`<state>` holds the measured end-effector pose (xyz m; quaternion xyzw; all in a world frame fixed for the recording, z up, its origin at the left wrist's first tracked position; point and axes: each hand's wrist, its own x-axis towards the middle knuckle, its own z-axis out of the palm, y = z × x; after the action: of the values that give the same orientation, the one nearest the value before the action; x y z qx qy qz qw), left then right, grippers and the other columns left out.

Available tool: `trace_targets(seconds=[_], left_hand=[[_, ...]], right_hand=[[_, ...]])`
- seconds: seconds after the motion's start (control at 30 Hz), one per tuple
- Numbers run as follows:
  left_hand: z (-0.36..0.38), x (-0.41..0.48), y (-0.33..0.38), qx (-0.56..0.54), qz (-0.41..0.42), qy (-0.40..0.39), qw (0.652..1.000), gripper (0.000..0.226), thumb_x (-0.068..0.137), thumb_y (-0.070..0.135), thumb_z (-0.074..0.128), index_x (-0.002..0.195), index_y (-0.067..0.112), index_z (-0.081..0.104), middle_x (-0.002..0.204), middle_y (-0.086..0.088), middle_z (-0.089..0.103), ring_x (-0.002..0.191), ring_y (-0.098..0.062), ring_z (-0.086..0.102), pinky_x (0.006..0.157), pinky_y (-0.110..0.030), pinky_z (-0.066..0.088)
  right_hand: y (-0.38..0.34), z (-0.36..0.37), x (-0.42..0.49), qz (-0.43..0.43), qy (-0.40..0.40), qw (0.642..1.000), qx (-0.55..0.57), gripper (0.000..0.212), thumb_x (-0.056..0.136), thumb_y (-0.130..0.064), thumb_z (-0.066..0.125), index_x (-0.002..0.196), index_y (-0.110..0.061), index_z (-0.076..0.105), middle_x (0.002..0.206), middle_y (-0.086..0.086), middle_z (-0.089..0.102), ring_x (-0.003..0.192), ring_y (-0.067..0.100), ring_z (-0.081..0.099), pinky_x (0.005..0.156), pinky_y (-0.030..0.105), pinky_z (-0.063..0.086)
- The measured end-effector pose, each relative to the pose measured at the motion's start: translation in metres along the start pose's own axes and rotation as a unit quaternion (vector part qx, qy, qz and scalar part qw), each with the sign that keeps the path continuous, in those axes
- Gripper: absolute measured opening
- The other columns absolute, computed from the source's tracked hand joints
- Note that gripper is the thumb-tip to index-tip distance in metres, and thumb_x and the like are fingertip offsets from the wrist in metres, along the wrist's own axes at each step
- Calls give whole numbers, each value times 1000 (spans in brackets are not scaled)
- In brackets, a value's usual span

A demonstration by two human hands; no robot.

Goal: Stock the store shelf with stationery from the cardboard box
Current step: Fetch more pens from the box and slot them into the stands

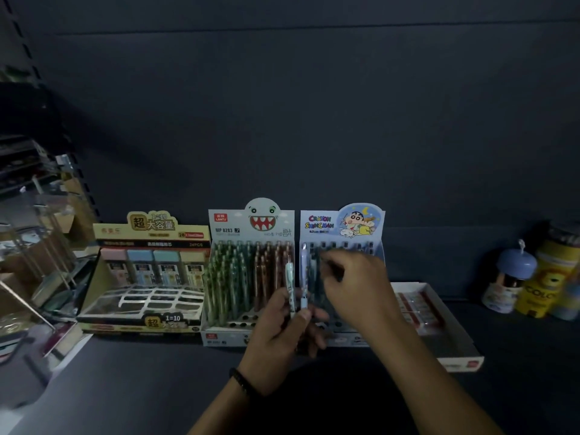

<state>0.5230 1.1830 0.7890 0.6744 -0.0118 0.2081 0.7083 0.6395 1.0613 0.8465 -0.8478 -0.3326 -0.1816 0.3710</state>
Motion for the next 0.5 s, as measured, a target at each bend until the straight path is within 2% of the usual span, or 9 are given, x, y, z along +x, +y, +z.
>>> trace_targets(seconds=[0.07,0.13,0.23,0.37,0.5], left_hand=[[0,0,1,-23,-8,0,1000,11,109,4,47,119,1,46,101,-23,71,65,-34,65,55,-37,50],[0,1,1,-36,-13,-1,999,12,108,1,48,120,5,46,96,-23,71,65,-33,65,54,-35,50],[1,0,0,-24,-11,-12,1000,12,107,-1,49,118,4,45,93,-24,71,65,-33,66,54,-36,51],[3,-1,-4,-20,-19,-22,999,16,107,-1,51,119,-1,41,94,-24,72,66,-32,67,54,-36,52],[3,-3,-2,-54,-35,-13,998,19,106,14,53,124,9,53,104,-26,72,72,-38,71,61,-39,57]], right_hand=[[-7,-10,-4,6,30,1000,8,24,101,-27,62,120,-29,77,99,-11,78,85,6,68,82,31,59],[-13,-19,-9,16,76,995,69,20,100,-31,68,117,-30,78,90,-16,76,80,1,69,77,22,58],[-19,-25,-18,45,30,983,176,27,94,-35,77,121,-34,75,84,-19,73,83,-3,71,72,12,55],[-19,-23,-23,52,14,983,173,36,90,-29,83,124,-36,72,83,-20,72,84,-4,71,77,18,56],[-18,-27,-25,71,47,964,250,41,90,-20,83,126,-35,71,81,-12,76,77,4,73,73,20,56]])
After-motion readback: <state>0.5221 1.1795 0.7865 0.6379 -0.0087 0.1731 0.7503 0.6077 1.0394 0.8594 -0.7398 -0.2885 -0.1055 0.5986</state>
